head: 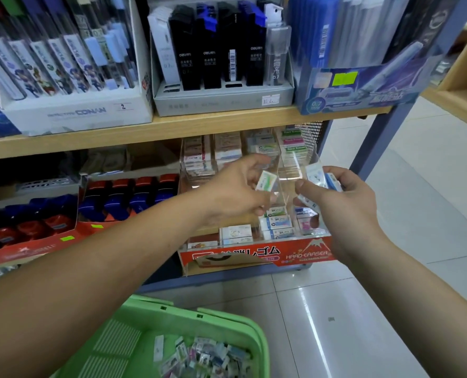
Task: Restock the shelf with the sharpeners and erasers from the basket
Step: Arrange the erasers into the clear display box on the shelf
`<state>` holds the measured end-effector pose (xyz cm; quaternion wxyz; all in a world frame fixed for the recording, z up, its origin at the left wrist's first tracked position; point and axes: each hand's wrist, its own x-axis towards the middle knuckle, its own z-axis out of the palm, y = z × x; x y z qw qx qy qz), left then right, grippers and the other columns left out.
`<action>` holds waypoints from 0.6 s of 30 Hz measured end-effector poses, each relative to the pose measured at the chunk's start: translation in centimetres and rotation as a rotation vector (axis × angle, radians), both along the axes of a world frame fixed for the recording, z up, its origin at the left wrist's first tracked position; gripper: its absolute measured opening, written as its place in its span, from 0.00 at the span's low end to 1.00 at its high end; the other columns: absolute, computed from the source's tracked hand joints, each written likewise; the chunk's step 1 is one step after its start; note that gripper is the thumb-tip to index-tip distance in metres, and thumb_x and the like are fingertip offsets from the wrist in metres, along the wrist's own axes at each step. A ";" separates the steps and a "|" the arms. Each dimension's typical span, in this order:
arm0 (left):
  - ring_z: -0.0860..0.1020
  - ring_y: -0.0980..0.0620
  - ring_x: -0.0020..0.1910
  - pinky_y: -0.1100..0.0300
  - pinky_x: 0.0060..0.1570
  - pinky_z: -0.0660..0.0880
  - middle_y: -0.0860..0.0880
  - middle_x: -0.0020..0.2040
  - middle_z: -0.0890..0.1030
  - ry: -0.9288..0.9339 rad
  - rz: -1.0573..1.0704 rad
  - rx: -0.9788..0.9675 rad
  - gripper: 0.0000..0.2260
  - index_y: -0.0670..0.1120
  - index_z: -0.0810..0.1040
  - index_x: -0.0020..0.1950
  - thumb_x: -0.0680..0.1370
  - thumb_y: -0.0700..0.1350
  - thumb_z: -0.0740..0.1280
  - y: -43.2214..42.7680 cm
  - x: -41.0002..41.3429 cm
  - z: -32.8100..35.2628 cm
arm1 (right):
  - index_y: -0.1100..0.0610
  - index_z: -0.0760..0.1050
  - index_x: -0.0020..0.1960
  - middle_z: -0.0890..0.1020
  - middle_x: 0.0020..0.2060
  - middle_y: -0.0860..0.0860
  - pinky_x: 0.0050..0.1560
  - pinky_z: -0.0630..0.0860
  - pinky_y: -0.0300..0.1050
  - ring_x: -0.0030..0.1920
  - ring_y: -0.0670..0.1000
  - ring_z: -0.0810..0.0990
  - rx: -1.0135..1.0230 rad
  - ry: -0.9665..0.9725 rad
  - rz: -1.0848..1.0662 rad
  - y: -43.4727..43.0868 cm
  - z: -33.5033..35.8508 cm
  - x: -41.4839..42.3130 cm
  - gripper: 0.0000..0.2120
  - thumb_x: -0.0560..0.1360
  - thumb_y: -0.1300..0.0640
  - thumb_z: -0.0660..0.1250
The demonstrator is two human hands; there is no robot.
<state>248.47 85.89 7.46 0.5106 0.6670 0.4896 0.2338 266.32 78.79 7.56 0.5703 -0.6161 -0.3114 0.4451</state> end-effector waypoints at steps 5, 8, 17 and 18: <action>0.81 0.56 0.43 0.60 0.40 0.79 0.54 0.44 0.82 0.321 -0.005 0.286 0.15 0.52 0.81 0.49 0.69 0.46 0.83 0.4 1.6 0.0 | 0.46 0.80 0.57 0.86 0.49 0.47 0.32 0.84 0.46 0.37 0.49 0.88 0.010 -0.005 -0.014 -0.3 -0.5 0.9 0.15 0.74 0.55 0.80; 0.80 0.56 0.46 0.54 0.47 0.80 0.60 0.44 0.81 0.484 -0.036 0.485 0.10 0.54 0.83 0.49 0.72 0.50 0.80 -0.1 2.2 -0.5 | 0.46 0.80 0.58 0.86 0.50 0.48 0.40 0.87 0.56 0.40 0.54 0.89 0.001 0.007 -0.017 -0.2 -0.8 1.2 0.16 0.73 0.55 0.80; 0.78 0.63 0.43 0.70 0.44 0.73 0.61 0.46 0.78 0.282 -0.038 0.444 0.06 0.54 0.87 0.51 0.77 0.43 0.76 -0.6 0.9 -3.1 | 0.43 0.80 0.56 0.85 0.52 0.47 0.42 0.87 0.59 0.42 0.56 0.89 -0.013 0.013 -0.017 -0.2 -0.9 1.2 0.15 0.74 0.54 0.80; 0.79 0.63 0.45 0.71 0.45 0.73 0.61 0.47 0.79 0.289 -0.037 0.431 0.06 0.53 0.88 0.52 0.78 0.42 0.75 -0.4 0.9 -2.9 | 0.44 0.80 0.56 0.85 0.52 0.48 0.42 0.87 0.60 0.42 0.56 0.89 -0.011 0.018 -0.017 -0.2 -0.9 1.1 0.15 0.74 0.54 0.80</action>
